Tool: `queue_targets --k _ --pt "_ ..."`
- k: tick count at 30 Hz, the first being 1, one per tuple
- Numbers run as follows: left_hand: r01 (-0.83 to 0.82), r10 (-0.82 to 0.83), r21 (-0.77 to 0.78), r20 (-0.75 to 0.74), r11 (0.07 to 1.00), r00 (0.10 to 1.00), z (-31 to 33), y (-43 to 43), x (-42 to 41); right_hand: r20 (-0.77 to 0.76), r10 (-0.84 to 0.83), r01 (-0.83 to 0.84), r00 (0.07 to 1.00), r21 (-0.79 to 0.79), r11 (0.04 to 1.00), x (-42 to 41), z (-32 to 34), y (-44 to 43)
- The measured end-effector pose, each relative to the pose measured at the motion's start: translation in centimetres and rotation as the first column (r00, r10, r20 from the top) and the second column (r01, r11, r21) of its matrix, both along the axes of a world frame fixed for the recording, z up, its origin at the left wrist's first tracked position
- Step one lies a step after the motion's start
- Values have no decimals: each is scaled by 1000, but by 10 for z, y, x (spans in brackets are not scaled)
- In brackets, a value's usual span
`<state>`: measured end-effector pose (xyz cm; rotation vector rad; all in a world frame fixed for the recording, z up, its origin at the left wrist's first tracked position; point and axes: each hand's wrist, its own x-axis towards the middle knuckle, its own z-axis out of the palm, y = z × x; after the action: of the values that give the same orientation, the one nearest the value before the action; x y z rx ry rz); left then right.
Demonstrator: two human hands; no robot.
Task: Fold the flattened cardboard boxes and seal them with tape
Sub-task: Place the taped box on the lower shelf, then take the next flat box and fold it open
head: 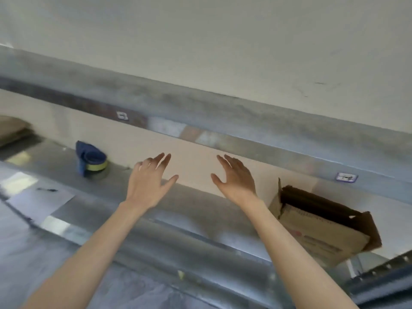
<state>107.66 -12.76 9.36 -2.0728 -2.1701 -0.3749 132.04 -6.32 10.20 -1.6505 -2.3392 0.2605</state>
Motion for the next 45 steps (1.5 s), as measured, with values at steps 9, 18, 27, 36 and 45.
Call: queue_targets --k 9,18,27,36,45 --pt "-140 140 33 10 990 990 4 -34 -203 2 170 -170 985 -15 985 -214 -3 1" --pt "-217 216 23 15 976 976 -4 -45 -368 -29 236 -237 971 -22 971 -387 -9 13" --pt "-349 349 19 -1 937 937 -18 -32 -516 -54 372 -373 927 -15 928 -550 -17 51" --pt "-373 373 7 -7 928 928 -27 13 -659 -64 439 -443 896 -68 894 -709 -24 101" --pt "-395 396 -17 58 918 917 -41 47 -779 -88 415 -422 906 -85 903 -818 -46 122"
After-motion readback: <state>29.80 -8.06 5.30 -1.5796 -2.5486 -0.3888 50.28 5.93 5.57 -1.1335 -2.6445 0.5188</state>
